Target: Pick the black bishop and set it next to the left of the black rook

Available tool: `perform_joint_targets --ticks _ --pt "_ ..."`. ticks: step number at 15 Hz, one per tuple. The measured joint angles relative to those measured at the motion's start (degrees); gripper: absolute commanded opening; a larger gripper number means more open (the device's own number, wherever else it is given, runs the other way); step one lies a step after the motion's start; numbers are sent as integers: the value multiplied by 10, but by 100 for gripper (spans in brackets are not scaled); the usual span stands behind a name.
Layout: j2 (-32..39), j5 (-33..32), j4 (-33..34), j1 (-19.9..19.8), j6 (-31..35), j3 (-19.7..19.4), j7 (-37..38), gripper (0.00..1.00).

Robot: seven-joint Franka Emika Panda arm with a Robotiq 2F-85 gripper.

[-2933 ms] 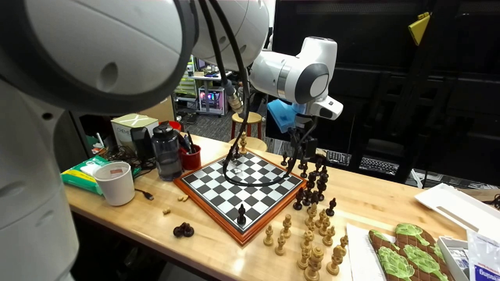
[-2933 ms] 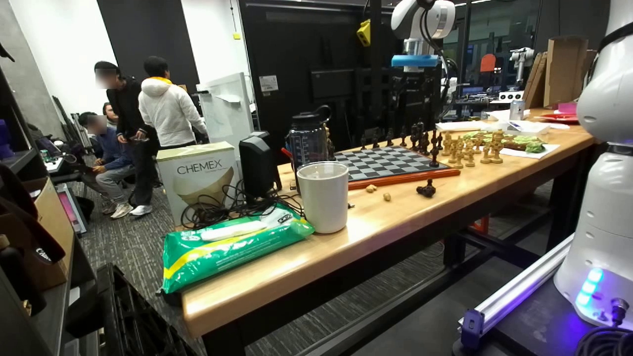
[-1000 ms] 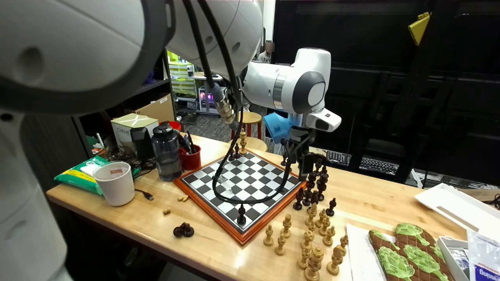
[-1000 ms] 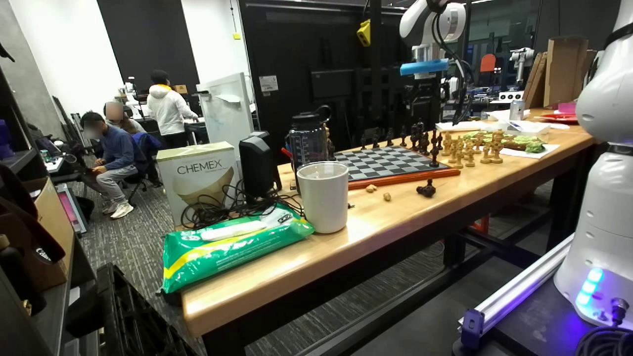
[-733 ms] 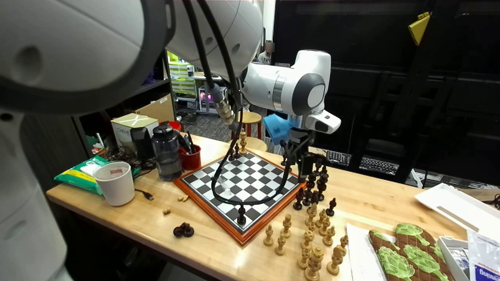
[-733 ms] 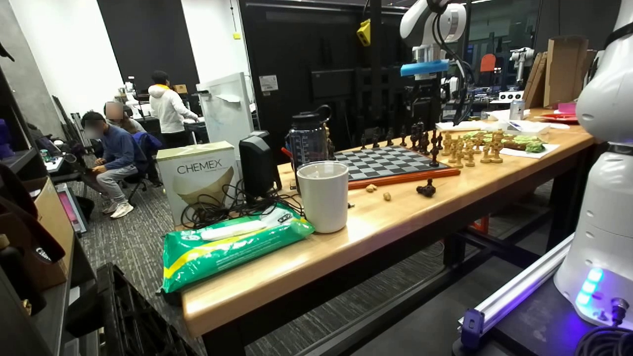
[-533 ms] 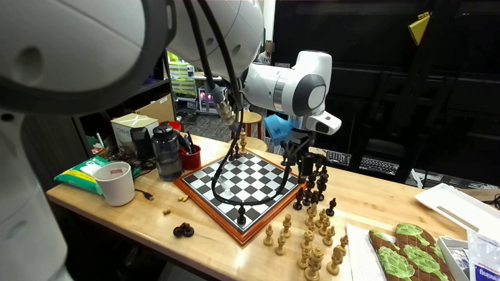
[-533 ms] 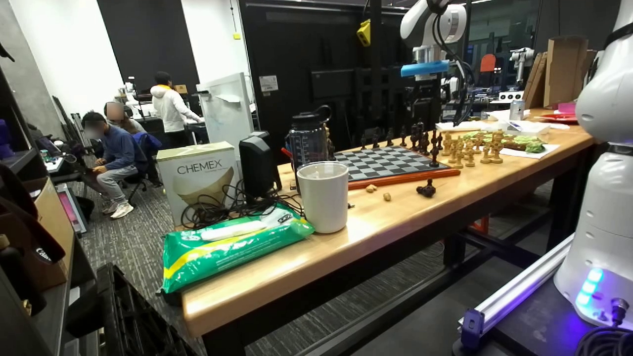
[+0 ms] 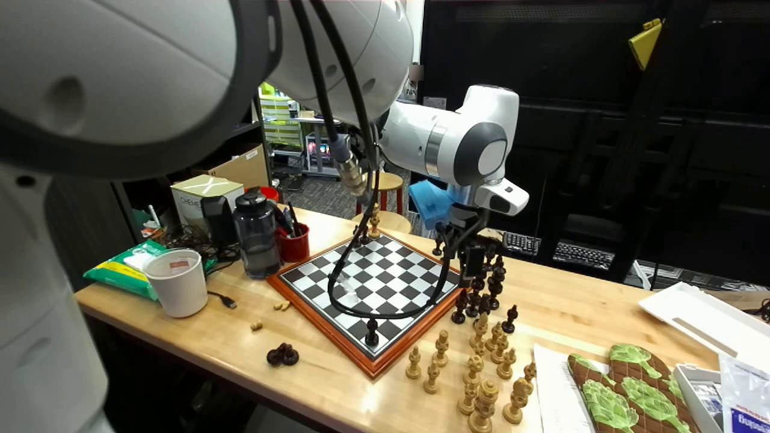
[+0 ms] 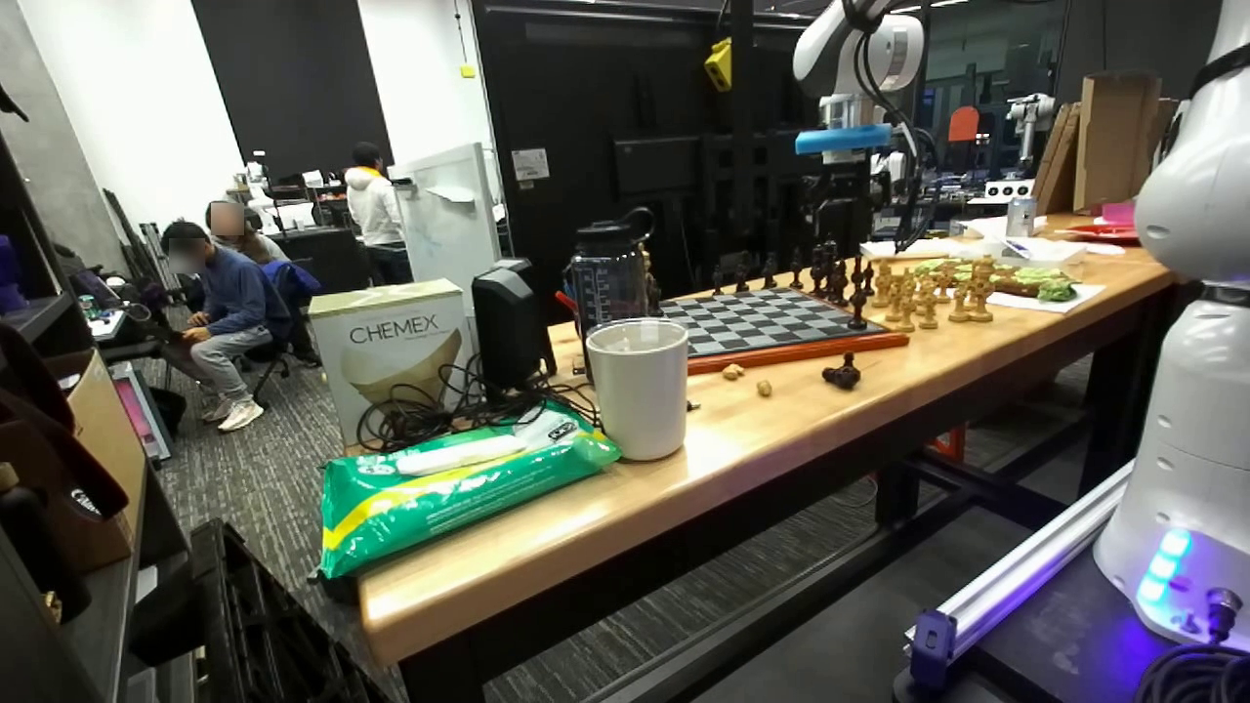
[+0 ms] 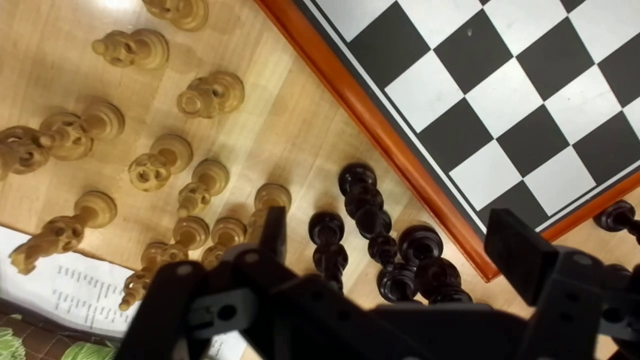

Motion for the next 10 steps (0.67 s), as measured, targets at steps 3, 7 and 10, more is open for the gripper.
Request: perform_joint_targets --ticks 3,7,10 --pt "6 0 1 -1 0 0 -2 100" --pt "12 0 2 -1 0 0 -9 100" --pt "18 0 4 -1 1 0 -14 100"
